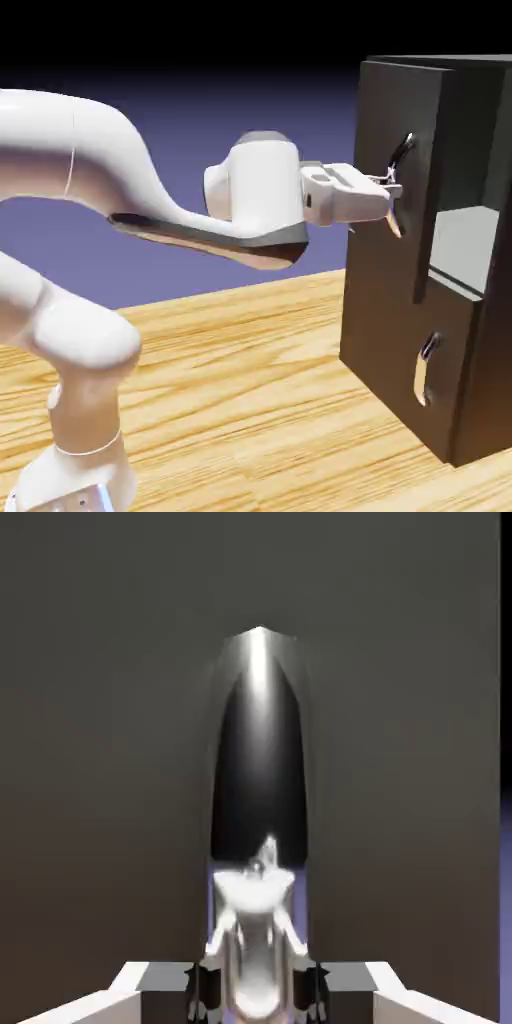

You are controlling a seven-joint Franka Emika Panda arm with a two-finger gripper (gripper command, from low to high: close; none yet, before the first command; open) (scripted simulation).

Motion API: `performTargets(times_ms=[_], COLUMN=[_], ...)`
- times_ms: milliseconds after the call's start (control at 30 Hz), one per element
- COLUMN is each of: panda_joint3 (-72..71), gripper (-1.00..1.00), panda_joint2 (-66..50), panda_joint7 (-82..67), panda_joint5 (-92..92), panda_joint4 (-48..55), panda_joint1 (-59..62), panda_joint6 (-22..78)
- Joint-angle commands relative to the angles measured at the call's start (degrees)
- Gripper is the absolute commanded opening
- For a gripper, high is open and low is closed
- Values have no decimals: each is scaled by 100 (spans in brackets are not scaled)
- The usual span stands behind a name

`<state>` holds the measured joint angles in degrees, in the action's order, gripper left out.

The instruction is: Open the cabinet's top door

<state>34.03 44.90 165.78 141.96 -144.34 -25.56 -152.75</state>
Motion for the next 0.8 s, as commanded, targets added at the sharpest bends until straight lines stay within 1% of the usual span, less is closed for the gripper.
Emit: performTargets(times_ms=[0,167,333,567,767], panda_joint3=[-208,-1182,-2085,-3391,-4625], gripper=[-100,-100,-100,-100,-100], panda_joint2=[16,387,861,1300,1242], panda_joint7=[-2,-440,-975,-1494,-1668], panda_joint5=[-149,-1234,-2479,-4223,-5679], panda_joint4=[-92,-686,-1215,-1621,-1552], panda_joint1=[200,915,1242,1275,1140], panda_joint6=[49,574,1323,2604,3931])
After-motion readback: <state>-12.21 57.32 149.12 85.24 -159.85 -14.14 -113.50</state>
